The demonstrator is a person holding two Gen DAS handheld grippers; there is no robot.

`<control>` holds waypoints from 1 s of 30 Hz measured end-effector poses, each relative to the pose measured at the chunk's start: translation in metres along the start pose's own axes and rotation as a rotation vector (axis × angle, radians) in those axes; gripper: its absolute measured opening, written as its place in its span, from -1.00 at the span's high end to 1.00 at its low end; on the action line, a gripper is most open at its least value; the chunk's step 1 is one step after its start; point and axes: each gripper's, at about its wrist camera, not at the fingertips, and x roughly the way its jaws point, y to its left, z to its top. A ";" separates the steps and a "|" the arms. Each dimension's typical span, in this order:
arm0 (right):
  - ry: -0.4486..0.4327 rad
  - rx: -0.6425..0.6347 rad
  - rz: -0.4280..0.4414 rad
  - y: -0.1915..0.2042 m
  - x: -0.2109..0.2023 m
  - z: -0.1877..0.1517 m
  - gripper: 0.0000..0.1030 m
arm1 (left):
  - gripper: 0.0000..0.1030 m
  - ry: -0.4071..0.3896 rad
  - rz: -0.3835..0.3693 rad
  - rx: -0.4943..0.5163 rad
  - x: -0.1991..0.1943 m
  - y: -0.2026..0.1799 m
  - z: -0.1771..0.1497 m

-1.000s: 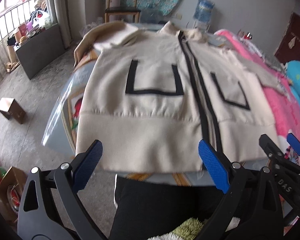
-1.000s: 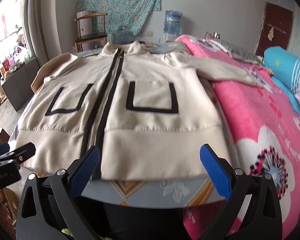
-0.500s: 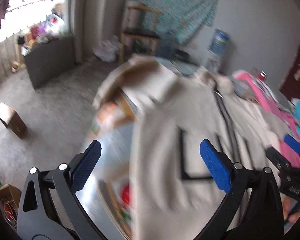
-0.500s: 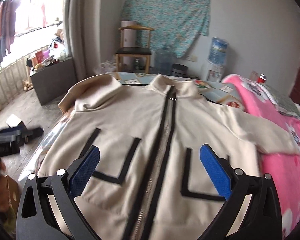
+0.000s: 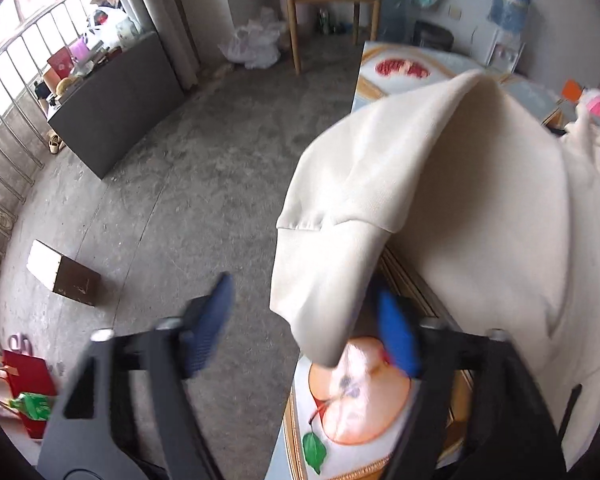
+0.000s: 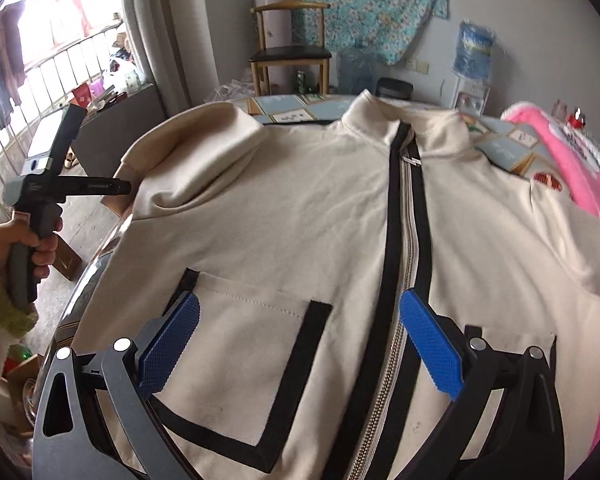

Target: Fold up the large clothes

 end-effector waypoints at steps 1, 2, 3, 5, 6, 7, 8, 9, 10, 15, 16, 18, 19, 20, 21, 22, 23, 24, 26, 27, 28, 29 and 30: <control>0.009 0.014 -0.002 -0.005 0.002 0.000 -0.90 | 0.41 0.016 0.010 0.007 0.004 -0.001 0.002; 0.014 0.030 -0.001 -0.010 0.002 -0.001 -0.90 | 0.91 0.031 0.015 0.014 0.005 -0.002 0.004; 0.016 0.044 0.002 -0.016 0.002 -0.002 -0.90 | 0.91 0.042 0.031 0.023 0.006 -0.004 0.004; 0.016 0.062 0.001 -0.025 0.001 -0.003 -0.90 | 0.92 0.019 0.045 0.053 -0.015 -0.004 0.005; 0.008 0.066 -0.002 -0.030 -0.002 -0.004 -0.90 | 0.92 0.002 0.041 0.073 -0.031 -0.005 0.006; 0.001 0.067 -0.007 -0.034 -0.005 -0.005 -0.90 | 0.92 -0.011 0.044 0.089 -0.049 -0.006 0.005; -0.009 0.068 -0.013 -0.039 -0.009 -0.006 -0.90 | 0.92 -0.021 0.041 0.101 -0.067 -0.007 0.004; -0.020 0.068 -0.017 -0.043 -0.014 -0.007 -0.90 | 0.92 -0.034 0.009 0.110 -0.094 -0.009 0.002; -0.028 0.069 -0.021 -0.047 -0.018 -0.009 -0.90 | 0.92 -0.041 -0.031 0.108 -0.114 -0.011 0.002; -0.046 0.103 -0.028 -0.073 -0.038 -0.023 -0.90 | 0.92 -0.077 -0.359 0.152 -0.233 -0.054 -0.015; -0.045 0.118 -0.027 -0.078 -0.042 -0.027 -0.90 | 0.91 -0.077 -0.457 0.174 -0.253 -0.072 -0.020; -0.039 0.154 -0.025 -0.092 -0.050 -0.036 -0.90 | 0.88 -0.063 -0.628 0.222 -0.281 -0.114 -0.032; -0.035 0.169 -0.024 -0.098 -0.053 -0.040 -0.90 | 0.84 -0.052 -0.687 0.235 -0.286 -0.132 -0.038; -0.033 0.187 -0.022 -0.106 -0.058 -0.046 -0.90 | 0.71 -0.038 -0.737 0.248 -0.291 -0.150 -0.047; -0.029 0.206 -0.025 -0.115 -0.063 -0.052 -0.90 | 0.62 -0.021 -0.780 0.262 -0.292 -0.167 -0.054; -0.025 0.220 -0.030 -0.123 -0.066 -0.058 -0.90 | 0.41 -0.016 -0.802 0.274 -0.291 -0.182 -0.063; -0.023 0.240 -0.034 -0.133 -0.072 -0.065 -0.90 | 0.19 -0.026 -0.804 0.280 -0.288 -0.191 -0.072; -0.021 0.255 -0.036 -0.142 -0.076 -0.070 -0.90 | 0.10 -0.045 -0.801 0.276 -0.285 -0.197 -0.082; -0.018 0.289 -0.028 -0.161 -0.088 -0.081 -0.90 | -0.05 -0.067 -0.781 0.245 -0.272 -0.197 -0.099; -0.013 0.305 -0.001 -0.170 -0.092 -0.084 -0.90 | -0.09 -0.072 -0.768 0.230 -0.267 -0.196 -0.107; -0.003 0.320 0.042 -0.176 -0.093 -0.085 -0.90 | -0.15 -0.080 -0.731 0.197 -0.256 -0.189 -0.116; 0.009 0.339 0.090 -0.181 -0.093 -0.085 -0.90 | -0.20 -0.084 -0.698 0.167 -0.248 -0.186 -0.123; 0.019 0.363 0.153 -0.186 -0.092 -0.084 -0.90 | -0.22 -0.080 -0.682 0.134 -0.235 -0.181 -0.129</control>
